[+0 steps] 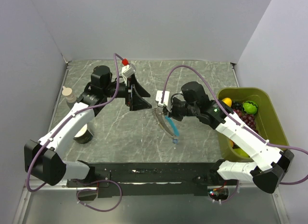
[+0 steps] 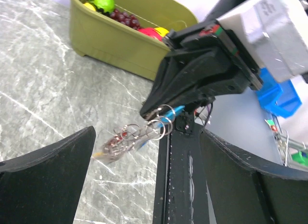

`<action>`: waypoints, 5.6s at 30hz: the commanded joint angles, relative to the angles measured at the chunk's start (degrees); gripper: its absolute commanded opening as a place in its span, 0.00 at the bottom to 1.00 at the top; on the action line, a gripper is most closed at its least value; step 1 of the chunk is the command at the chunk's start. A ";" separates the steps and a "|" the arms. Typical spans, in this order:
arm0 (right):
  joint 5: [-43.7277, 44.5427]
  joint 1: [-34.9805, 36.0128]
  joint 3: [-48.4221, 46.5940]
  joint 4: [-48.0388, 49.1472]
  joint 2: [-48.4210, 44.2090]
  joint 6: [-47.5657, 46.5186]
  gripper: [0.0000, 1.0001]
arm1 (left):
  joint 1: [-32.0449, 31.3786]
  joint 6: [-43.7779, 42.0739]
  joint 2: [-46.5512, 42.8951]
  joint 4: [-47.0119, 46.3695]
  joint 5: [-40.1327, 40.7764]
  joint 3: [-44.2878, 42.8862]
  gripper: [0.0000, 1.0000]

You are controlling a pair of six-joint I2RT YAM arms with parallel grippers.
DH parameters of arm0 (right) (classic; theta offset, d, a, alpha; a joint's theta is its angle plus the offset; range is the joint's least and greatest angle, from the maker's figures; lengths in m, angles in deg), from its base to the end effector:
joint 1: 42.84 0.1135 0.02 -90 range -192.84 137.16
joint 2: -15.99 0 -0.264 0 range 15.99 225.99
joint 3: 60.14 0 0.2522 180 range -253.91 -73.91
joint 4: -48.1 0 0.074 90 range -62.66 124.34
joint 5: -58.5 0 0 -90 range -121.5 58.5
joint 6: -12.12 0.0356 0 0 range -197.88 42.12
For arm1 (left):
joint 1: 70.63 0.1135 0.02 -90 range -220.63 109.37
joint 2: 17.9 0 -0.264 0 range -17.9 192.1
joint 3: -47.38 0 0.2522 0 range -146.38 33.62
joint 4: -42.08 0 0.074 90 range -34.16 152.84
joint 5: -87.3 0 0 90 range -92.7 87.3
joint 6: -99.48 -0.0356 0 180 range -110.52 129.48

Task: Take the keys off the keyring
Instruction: Remove the key from the keyring.

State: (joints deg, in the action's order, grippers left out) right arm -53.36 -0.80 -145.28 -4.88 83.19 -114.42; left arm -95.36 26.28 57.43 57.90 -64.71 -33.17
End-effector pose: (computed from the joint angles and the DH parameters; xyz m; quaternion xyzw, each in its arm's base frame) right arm 0.1733 0.1741 0.3731 -0.6193 0.6188 0.1898 0.4445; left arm 0.2534 -0.1513 0.3752 0.3739 0.6351 -0.5647 0.3714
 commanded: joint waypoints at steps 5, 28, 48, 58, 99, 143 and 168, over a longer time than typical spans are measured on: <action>0.95 0.41 -4.30 2.66 -0.76 3.31 0.00 | -3.30 -6.68 -0.98 5.04 -3.02 -3.96 0.85; -8.10 -3.63 -6.76 0.81 1.36 9.64 0.00 | -13.06 -21.01 2.01 16.48 10.42 -10.03 0.50; -7.40 -4.60 -4.65 1.52 -0.40 8.24 0.00 | -15.00 -21.89 3.16 17.45 13.77 -10.56 0.01; -6.96 -4.86 0.62 0.20 -4.96 -1.51 0.00 | -12.45 -18.65 2.10 16.40 4.73 -11.09 0.01; -14.95 -4.78 1.33 -4.19 -9.10 -7.40 0.00 | -8.93 -11.17 2.19 9.45 1.11 -7.75 0.52; -31.83 -5.04 -8.17 -19.05 -3.74 -14.27 0.00 | -17.63 -21.54 7.11 20.00 -12.51 -11.70 0.40; -27.44 -5.13 -5.62 -15.54 -4.53 -12.34 0.00 | -17.98 -20.84 7.64 19.65 -16.99 -11.70 0.16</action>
State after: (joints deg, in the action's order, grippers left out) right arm -83.13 -5.50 -150.09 -24.90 79.24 -127.71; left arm -112.87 5.73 65.62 78.01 -76.52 -43.02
